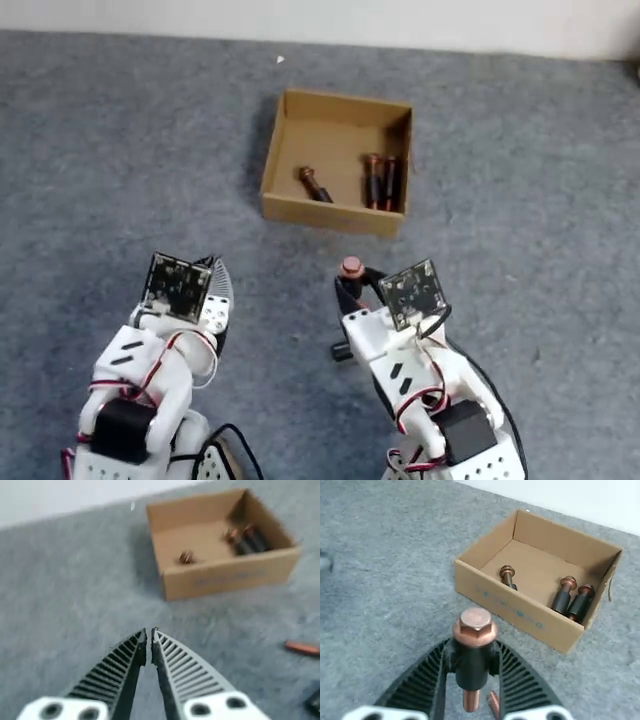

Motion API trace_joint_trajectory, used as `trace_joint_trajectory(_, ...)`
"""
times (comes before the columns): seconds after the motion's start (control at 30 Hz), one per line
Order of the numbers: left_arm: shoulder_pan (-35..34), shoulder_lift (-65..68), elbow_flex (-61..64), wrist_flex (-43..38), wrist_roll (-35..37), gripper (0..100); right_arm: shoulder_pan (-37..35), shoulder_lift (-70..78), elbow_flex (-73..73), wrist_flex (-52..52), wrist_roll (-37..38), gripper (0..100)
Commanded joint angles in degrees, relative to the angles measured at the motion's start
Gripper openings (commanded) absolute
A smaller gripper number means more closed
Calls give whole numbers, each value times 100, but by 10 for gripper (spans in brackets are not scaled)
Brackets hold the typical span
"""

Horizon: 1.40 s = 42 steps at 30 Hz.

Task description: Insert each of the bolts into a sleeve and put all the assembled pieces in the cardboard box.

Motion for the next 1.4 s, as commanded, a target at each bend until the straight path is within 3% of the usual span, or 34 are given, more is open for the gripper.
trace_joint_trajectory(0.0, -356, 4, 462, -9, -114, 46, 84, 1024, -1103, -40, 70, 5)
trace_joint_trajectory(0.27, -673, 4, 1464, -642, -114, 46, 92, 4066, -3451, -321, 105, 5)
trace_joint_trajectory(0.7, -673, -48, 1552, -800, -114, 46, 769, 8400, -4945, -3837, 97, 5)
trace_joint_trajectory(0.83, -673, -48, 1552, -800, -114, 46, 866, 9332, -5138, -4444, 97, 5)
trace_joint_trajectory(1.13, -673, -48, 1552, -800, -132, 46, 963, 10598, -5754, -4418, 97, 12)
trace_joint_trajectory(1.37, -673, -48, 1552, -800, -132, 46, 963, 10756, -6501, -2914, 88, 135)
